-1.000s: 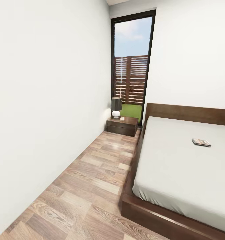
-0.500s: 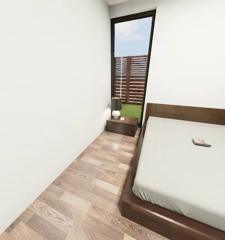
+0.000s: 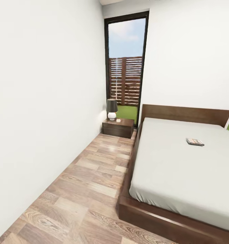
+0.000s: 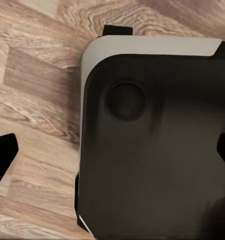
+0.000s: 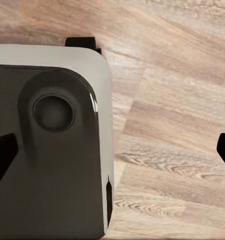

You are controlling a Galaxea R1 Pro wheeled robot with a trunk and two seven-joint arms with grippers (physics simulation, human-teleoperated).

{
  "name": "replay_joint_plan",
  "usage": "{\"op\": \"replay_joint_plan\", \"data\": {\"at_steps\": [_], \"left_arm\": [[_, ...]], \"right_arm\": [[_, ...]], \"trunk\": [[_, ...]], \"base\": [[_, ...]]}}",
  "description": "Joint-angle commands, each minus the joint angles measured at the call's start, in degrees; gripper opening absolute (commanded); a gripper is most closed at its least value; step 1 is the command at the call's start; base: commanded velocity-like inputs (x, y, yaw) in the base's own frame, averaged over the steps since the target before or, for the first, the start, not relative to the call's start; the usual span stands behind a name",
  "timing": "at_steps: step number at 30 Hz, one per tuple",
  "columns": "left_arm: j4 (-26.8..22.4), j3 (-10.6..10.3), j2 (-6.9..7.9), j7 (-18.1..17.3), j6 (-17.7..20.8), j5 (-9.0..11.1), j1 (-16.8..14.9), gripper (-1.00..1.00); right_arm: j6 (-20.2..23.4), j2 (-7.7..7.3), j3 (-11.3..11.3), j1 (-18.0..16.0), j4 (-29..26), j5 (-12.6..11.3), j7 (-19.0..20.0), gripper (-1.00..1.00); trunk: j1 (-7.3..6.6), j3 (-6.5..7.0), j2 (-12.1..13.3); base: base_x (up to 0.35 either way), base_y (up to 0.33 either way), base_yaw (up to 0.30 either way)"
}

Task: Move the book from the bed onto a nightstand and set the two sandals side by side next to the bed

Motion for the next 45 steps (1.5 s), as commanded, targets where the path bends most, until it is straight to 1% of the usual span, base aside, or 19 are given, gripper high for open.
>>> {"op": "replay_joint_plan", "data": {"at_steps": [1, 6, 7, 36, 44, 45], "left_arm": [[0.17, 0.23, 0.06, -0.22, 0.04, 0.27, 0.35, 1.0], [1.8, 0.6, 0.16, -1.41, -1.56, -1.34, 2.01, 1.0], [6.49, 0.63, 0.18, -1.44, -7.01, -6.12, 3.44, 1.0], [6.89, 0.73, 0.23, -1.56, -7.45, -6.37, 3.61, 1.0], [6.89, 0.73, 0.19, -1.56, -7.47, -6.39, 3.61, 1.0], [6.89, 0.73, 0.18, -1.56, -7.47, -6.39, 3.61, 1.0]], "right_arm": [[0.0, 0.32, -0.09, 0.02, 0.22, -0.04, -0.14, 1.0], [-1.6, 1.93, -0.13, 0.09, 1.83, -0.01, -1.74, 1.0], [-6.45, 7.63, -0.14, 0.11, 5.7, 0.0, -3.46, 1.0], [-6.77, 7.8, -0.17, 0.08, 6.02, 0.03, -3.59, 1.0], [-7.63, 7.73, -0.16, 0.08, 6.02, 0.1, -3.56, 1.0], [-8.24, 7.67, -0.17, 0.08, 6.02, 0.11, -3.54, 1.0]], "trunk": [[0.0, -0.06, -0.03], [0.0, -0.06, -0.03], [0.0, -0.06, -0.03], [0.0, -0.06, -0.03], [0.0, -0.22, -0.03], [0.0, -0.24, -0.03]], "base": [[0.0, 0.0, -0.245], [0.0, 0.0, -0.25], [0.0, 0.0, -0.256], [0.0, 0.0, -0.262], [0.0, 0.0, -0.263], [0.0, 0.0, -0.263]]}}
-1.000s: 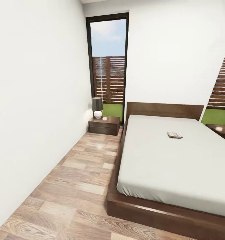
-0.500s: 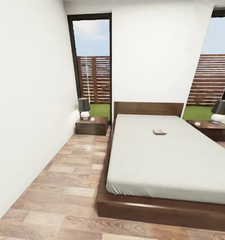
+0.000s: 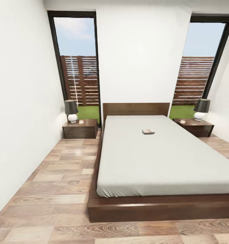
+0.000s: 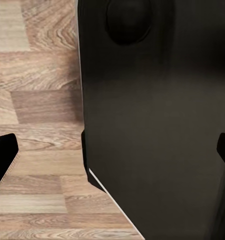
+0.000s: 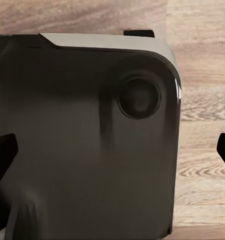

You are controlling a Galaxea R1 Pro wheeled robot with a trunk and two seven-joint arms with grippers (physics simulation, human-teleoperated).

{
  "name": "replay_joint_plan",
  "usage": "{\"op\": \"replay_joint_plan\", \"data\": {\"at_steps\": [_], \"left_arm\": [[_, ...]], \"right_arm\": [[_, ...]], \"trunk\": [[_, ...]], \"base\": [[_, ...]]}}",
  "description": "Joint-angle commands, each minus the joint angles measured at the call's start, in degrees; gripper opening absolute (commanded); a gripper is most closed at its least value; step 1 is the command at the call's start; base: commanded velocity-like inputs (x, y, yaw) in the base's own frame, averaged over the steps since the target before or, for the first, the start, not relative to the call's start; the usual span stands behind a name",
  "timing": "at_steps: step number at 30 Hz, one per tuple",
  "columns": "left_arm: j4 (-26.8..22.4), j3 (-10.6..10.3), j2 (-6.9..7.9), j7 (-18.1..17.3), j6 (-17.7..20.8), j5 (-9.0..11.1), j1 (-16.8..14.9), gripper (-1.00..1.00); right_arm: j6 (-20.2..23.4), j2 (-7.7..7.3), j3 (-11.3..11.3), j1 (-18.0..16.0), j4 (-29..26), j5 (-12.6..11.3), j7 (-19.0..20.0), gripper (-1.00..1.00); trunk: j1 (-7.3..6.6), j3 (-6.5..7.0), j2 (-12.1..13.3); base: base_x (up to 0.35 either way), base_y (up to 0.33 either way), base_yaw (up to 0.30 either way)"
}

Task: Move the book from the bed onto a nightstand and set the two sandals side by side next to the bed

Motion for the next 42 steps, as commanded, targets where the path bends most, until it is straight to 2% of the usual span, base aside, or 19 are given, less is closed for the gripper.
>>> {"op": "replay_joint_plan", "data": {"at_steps": [1, 10, 32, 38, 40, 42], "left_arm": [[-0.03, 0.01, 0.01, -0.04, -0.04, -0.04, 0.01, 1.0], [-0.03, 0.01, 0.0, -0.04, -0.05, 0.0, 0.01, 1.0], [-0.36, 0.01, -0.53, -0.02, -0.08, 0.11, -0.03, 1.0], [-3.93, 0.04, -1.15, -0.4, 0.8, 0.51, -0.93, 1.0], [-6.49, 0.1, -1.35, -0.52, 2.29, 0.66, -2.01, 1.0], [-9.37, 0.1, -1.66, -0.71, 5.54, 0.72, -3.57, 1.0]], "right_arm": [[-0.2, 0.0, -0.07, -0.04, 0.06, -0.06, 0.05, 1.0], [-3.14, -0.21, 0.0, -0.04, 0.06, -0.13, 0.02, 1.0], [-3.28, -0.27, -0.08, -0.04, 0.06, -0.22, -0.03, 1.0], [-2.9, -0.6, -0.08, -0.83, -0.4, -0.39, -0.06, 1.0], [-2.75, -0.93, -0.08, -1.82, -1.09, -0.98, -0.11, 1.0], [-2.52, -1.44, -0.08, -3.1, -1.71, -2.04, -0.14, 1.0]], "trunk": [[0.0, -0.07, -0.02], [0.0, -0.35, -0.02], [0.0, -1.03, -0.02], [0.0, -1.2, -0.02], [0.0, -1.26, -0.02], [0.0, -1.31, -0.02]], "base": [[0.0, 0.0, -0.263], [0.0, 0.0, -0.264], [0.0, 0.0, -0.263], [0.0, 0.0, -0.263], [0.0, 0.0, -0.263], [0.0, 0.0, -0.263]]}}
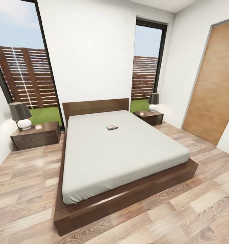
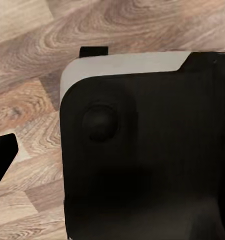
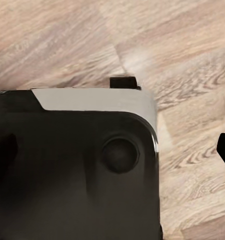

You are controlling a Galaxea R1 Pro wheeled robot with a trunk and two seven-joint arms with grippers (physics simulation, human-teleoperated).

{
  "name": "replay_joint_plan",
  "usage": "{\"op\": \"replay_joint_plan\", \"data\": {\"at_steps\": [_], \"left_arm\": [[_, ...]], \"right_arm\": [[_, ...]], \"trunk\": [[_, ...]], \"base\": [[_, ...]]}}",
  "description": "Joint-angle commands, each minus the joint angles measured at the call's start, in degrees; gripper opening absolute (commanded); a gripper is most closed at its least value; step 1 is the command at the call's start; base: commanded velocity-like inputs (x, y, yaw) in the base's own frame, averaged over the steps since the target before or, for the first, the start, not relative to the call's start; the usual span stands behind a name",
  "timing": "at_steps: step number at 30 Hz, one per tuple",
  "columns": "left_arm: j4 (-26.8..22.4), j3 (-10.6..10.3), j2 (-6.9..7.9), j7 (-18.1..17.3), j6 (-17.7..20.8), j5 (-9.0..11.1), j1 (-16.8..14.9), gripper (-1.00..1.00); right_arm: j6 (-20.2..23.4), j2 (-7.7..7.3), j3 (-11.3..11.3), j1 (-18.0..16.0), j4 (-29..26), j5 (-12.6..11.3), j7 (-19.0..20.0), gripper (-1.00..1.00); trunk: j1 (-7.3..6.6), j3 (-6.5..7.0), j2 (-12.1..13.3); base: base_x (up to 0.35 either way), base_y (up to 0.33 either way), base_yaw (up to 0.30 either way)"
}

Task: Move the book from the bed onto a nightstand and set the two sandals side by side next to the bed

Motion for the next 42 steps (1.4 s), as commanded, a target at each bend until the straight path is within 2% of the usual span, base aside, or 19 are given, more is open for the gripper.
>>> {"op": "replay_joint_plan", "data": {"at_steps": [1, 5, 6, 8, 9, 13, 15, 19, 20, 21, 24, 30, 31, 32, 35, 36, 39, 40, 42], "left_arm": [[-1.77, 0.01, -0.19, -0.22, 2.56, 0.03, -0.95, 1.0], [-9.17, 0.01, -0.99, -0.39, 10.5, 0.07, -4.66, 1.0], [-9.17, 0.01, -0.99, -0.39, 10.5, 0.07, -4.66, 1.0], [-13.72, 0.01, -1.88, -0.41, 13.11, 0.09, -6.0, 1.0], [-13.72, 0.01, -1.88, -0.41, 13.11, 0.09, -6.0, 1.0], [-23.79, -0.19, -4.94, -0.16, 19.59, 0.07, -7.72, 1.0], [-26.29, -0.34, -5.69, -0.11, 21.55, 0.08, -8.13, 1.0], [-35.46, -1.21, -7.81, -0.02, 28.1, 0.27, -9.87, 1.0], [-39.29, -1.69, -8.45, -0.02, 30.57, 1.07, -10.49, 1.0], [-39.29, -1.69, -8.45, -0.02, 30.57, 1.07, -10.49, 1.0], [-43.95, -2.76, -9.05, 0.12, 34.45, 4.13, -11.33, 1.0], [-48.44, -8.36, -9.54, 4.16, 39.42, 11.48, -13.56, 1.0], [-49.0, -10.27, -9.6, 6.73, 40.04, 15.1, -14.18, 1.0], [-49.0, -10.27, -9.6, 6.73, 40.04, 15.1, -14.18, 1.0], [-49.26, -12.11, -9.62, 9.67, 40.09, 20.88, -14.92, 1.0], [-48.92, -13.1, -9.57, 11.28, 38.09, 24.85, -15.37, 1.0], [-48.45, -13.57, -9.48, 12.06, 36.38, 26.36, -15.54, 1.0], [-47.26, -15.31, -9.26, 13.27, 33.7, 28.0, -15.72, 1.0], [-46.27, -16.15, -9.17, 13.6, 32.37, 28.56, -15.76, 1.0]], "right_arm": [[0.0, -0.36, -0.05, -0.87, -0.17, -1.05, 0.02, 1.0], [2.77, -2.34, -0.05, -5.81, -0.71, -5.87, -0.01, 1.0], [2.77, -2.34, -0.05, -5.81, -0.71, -5.87, -0.01, 1.0], [6.1, -3.54, -0.03, -8.94, -0.84, -8.72, 0.02, 1.0], [6.1, -3.54, -0.03, -8.94, -0.84, -8.72, 0.02, 1.0], [15.79, -6.43, 0.03, -15.37, -1.18, -12.39, 0.07, 1.0], [18.24, -7.21, 0.06, -16.91, -1.46, -12.89, 0.09, 1.0], [25.38, -10.25, 0.2, -21.8, -4.24, -14.11, 0.14, 1.0], [27.33, -11.86, 0.25, -23.02, -6.96, -14.51, 0.28, 1.0], [27.33, -11.86, 0.25, -23.02, -6.96, -14.51, 0.28, 1.0], [29.07, -13.97, 0.37, -23.75, -12.83, -14.91, 1.26, 1.0], [30.31, -17.99, 0.41, -20.1, -25.39, -14.8, 6.56, 1.0], [30.3, -20.35, 0.43, -16.93, -30.88, -14.75, 10.12, 1.0], [30.3, -20.35, 0.43, -16.93, -30.88, -14.75, 10.12, 1.0], [30.11, -24.23, 0.45, -11.7, -38.31, -14.66, 15.8, 1.0], [29.91, -27.78, 0.36, -7.07, -43.13, -14.58, 20.77, 1.0], [29.77, -29.97, 0.39, -5.01, -44.85, -14.45, 23.58, 1.0], [27.9, -33.47, 0.6, -2.78, -45.38, -11.11, 26.81, 1.0], [26.06, -34.4, 0.63, -2.22, -44.6, -8.17, 27.67, 1.0]], "trunk": [[-0.01, -0.1, -0.03], [-0.01, -0.22, -0.03], [-0.01, -0.25, -0.03], [-0.01, -0.31, -0.03], [-0.01, -0.34, -0.03], [-0.01, -0.48, -0.03], [-0.01, -0.56, -0.03], [-0.01, -0.73, -0.03], [-0.01, -0.77, -0.03], [-0.01, -0.81, -0.03], [-0.01, -0.9, -0.03], [-0.01, -1.03, -0.03], [-0.01, -1.08, -0.03], [-0.01, -1.13, -0.03], [-0.01, -1.32, -0.03], [-0.01, -1.39, -0.03], [-0.01, -1.63, -0.03], [-0.01, -1.71, -0.03], [-0.01, -1.88, -0.03]], "base": [[0.0, 0.0, -0.263], [0.0, 0.0, -0.263], [0.0, 0.0, -0.263], [0.0, 0.0, -0.263], [0.0, 0.0, -0.263], [0.0, 0.0, -0.258], [0.0, 0.0, -0.25], [0.0, 0.0, -0.245], [0.0, 0.0, -0.243], [0.0, 0.0, -0.243], [0.0, 0.0, -0.245], [0.0, 0.0, -0.24], [0.0, 0.0, -0.181], [0.0, 0.0, -0.181], [0.0, 0.0, -0.144], [0.0, 0.0, -0.101], [0.0, 0.0, -0.099], [0.0, 0.0, -0.119], [0.0, 0.0, -0.127]]}}
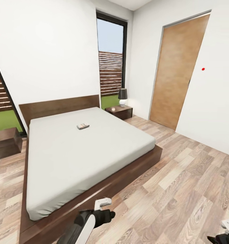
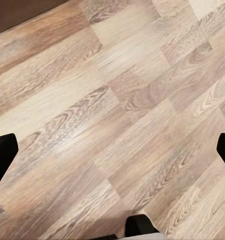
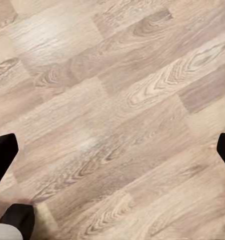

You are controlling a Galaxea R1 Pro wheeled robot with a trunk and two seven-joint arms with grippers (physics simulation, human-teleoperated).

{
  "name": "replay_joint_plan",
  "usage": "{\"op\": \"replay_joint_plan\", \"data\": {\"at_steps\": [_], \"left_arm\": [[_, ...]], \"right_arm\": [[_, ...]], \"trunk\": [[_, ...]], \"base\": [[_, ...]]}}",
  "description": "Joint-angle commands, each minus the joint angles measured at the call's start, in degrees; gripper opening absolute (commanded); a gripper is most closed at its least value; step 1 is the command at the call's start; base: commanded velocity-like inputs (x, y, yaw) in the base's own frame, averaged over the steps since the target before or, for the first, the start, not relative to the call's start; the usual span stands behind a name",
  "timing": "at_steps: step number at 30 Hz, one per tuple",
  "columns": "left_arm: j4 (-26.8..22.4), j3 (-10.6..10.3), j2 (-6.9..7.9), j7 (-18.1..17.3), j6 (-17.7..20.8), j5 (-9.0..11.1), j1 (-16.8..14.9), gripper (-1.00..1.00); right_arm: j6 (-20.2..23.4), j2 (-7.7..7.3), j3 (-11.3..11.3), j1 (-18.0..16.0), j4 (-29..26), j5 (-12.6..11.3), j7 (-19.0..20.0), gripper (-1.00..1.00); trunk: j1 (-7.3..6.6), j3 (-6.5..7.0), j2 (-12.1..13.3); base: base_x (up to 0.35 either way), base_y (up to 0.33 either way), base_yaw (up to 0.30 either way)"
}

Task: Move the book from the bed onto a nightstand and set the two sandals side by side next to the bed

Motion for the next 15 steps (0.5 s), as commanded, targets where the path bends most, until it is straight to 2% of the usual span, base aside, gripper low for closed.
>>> {"op": "replay_joint_plan", "data": {"at_steps": [1, 2, 6, 15], "left_arm": [[0.5, -0.43, 0.04, 0.65, -0.59, 0.82, -0.05, 1.0], [3.11, -1.36, 0.1, 0.58, -3.69, 1.46, -0.09, 1.0], [3.89, -1.57, 0.12, 0.45, -4.52, 1.63, -0.1, 1.0], [4.31, -1.7, 0.16, 0.25, -5.28, 1.76, -0.11, 1.0]], "right_arm": [[-0.52, -0.32, -0.01, 0.17, 0.34, 0.96, 0.4, 1.0], [-3.89, -0.74, -0.11, 0.74, 1.58, 6.74, 1.76, 1.0], [-4.59, -0.78, -0.07, 0.88, 1.92, 8.32, 2.2, 1.0], [-4.77, -0.72, -0.07, 0.88, 2.11, 8.93, 2.39, 1.0]], "trunk": [[0.0, -0.15, -0.04], [0.0, -0.23, -0.04], [0.0, -0.56, -0.04], [0.0, -1.31, -0.04]], "base": [[0.0, 0.0, -0.133], [0.0, 0.0, -0.144], [0.0, 0.0, -0.145], [0.0, 0.0, -0.148]]}}
